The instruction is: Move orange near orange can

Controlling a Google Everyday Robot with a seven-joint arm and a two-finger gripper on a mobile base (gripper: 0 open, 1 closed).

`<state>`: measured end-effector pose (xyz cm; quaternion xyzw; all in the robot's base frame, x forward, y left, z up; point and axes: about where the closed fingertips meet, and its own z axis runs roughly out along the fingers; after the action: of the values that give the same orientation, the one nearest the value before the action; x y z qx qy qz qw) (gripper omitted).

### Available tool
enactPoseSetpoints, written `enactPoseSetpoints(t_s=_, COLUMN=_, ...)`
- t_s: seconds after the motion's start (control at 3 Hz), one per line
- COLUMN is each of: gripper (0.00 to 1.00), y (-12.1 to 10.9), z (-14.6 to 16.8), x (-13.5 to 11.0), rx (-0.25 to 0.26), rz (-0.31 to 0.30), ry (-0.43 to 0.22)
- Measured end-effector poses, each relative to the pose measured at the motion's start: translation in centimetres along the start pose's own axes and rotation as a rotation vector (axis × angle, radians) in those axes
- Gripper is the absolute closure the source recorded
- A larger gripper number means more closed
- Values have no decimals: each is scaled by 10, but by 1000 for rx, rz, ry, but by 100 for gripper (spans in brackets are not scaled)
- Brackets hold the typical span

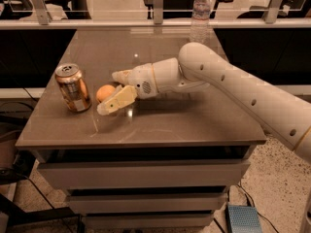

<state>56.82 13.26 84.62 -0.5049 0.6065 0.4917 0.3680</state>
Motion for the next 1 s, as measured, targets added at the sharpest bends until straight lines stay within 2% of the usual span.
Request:
enactPoseSetpoints(t_s=0.33, gripper=0, y=-7, z=-21, x=-2, rx=44, rz=-19, ry=-2)
enactPoseSetpoints(t_s=0.67, gripper=0, y=-20, z=-70, x=-12, rx=134, rz=-93, ry=17)
enactPoseSetpoints(t_s=1.0, gripper=0, y=-30, z=-127, x=-22, rx=202, rz=-190, ry=38)
